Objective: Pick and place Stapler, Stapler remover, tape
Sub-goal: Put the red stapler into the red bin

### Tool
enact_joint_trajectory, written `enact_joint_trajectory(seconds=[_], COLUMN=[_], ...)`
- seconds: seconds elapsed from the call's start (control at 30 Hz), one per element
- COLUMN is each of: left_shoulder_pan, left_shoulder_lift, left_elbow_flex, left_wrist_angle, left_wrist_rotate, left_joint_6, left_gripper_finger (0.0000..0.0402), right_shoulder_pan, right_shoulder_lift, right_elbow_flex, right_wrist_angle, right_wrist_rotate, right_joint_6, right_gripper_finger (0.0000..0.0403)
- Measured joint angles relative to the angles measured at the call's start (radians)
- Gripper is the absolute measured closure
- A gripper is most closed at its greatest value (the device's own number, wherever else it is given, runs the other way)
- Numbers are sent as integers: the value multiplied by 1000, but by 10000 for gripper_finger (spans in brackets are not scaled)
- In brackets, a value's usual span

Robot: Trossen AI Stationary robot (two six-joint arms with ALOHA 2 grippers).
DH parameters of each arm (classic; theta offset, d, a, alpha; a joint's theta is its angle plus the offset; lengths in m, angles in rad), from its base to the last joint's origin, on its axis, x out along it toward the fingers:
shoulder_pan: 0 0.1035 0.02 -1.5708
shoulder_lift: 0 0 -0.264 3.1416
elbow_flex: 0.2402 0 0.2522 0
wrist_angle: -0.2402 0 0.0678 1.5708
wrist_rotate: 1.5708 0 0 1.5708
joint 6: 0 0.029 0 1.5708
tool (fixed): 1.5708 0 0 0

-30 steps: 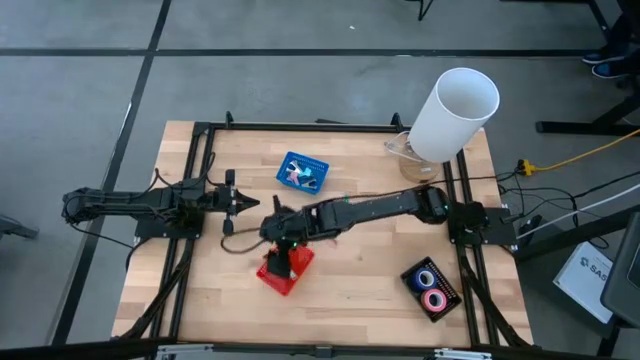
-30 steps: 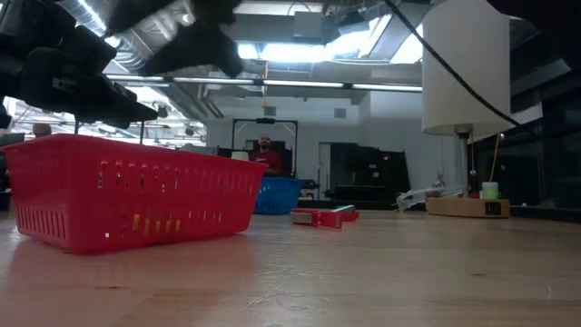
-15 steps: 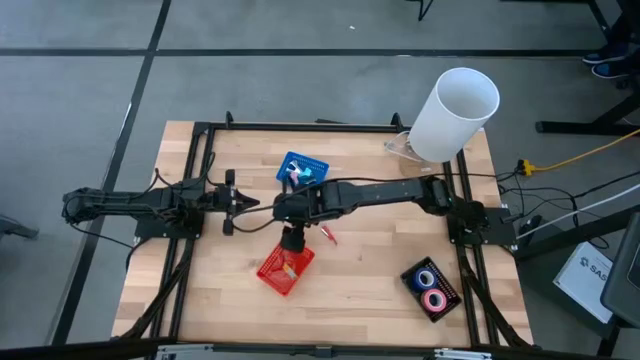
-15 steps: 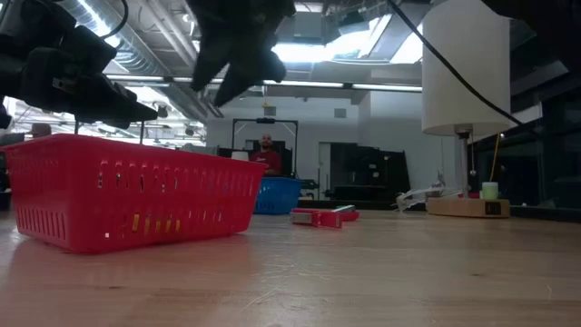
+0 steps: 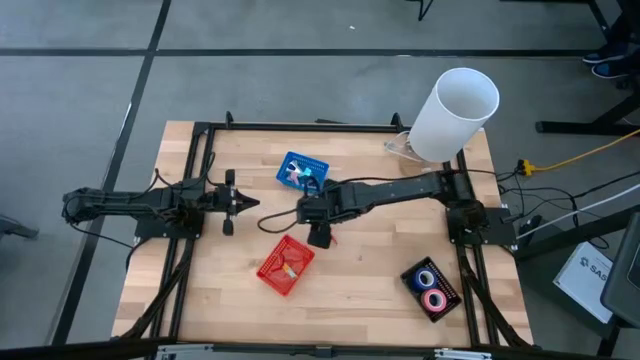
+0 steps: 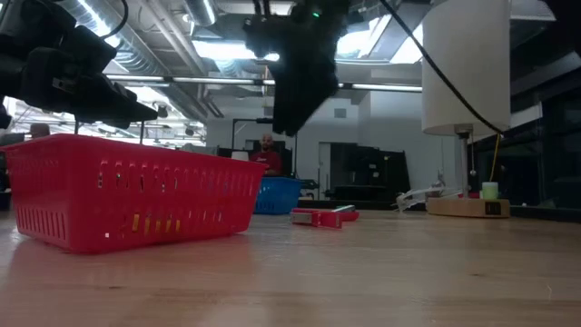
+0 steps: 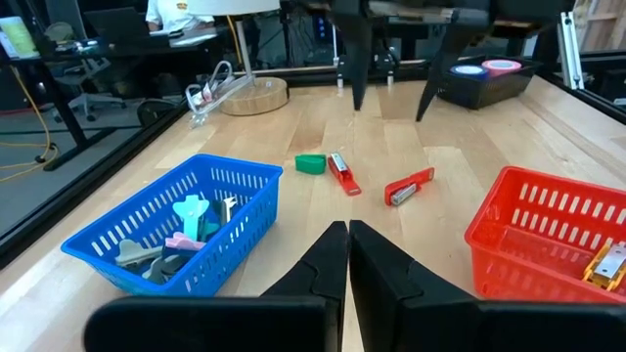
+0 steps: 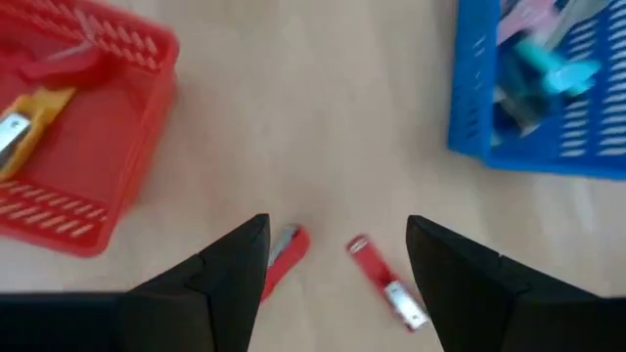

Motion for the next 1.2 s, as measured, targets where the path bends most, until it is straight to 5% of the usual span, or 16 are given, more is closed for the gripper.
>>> enact_joint_trajectory(seconds=[0.23, 0.5, 0.73, 1.2], left_shoulder_pan=[0, 0, 0, 0], left_shoulder_lift=[0, 0, 0, 0], left_elbow_flex=[0, 0, 0, 0], left_wrist_angle=[2, 0, 0, 0], left_wrist_rotate=[0, 0, 0, 0], left_joint_6=[0, 0, 0, 0], left_gripper_finger=[389, 393, 390, 391], right_shoulder_pan=[22, 41, 42, 43], right_shoulder_lift=[-101, -100, -100, -81], right_elbow_flex=[-313, -508, -549, -553], right_wrist_angle=[283, 500, 543, 536], right_wrist_rotate=[-41, -72, 7, 4], right_joint_6=[130, 163, 242, 256], right_gripper_finger=[161, 161, 161, 164])
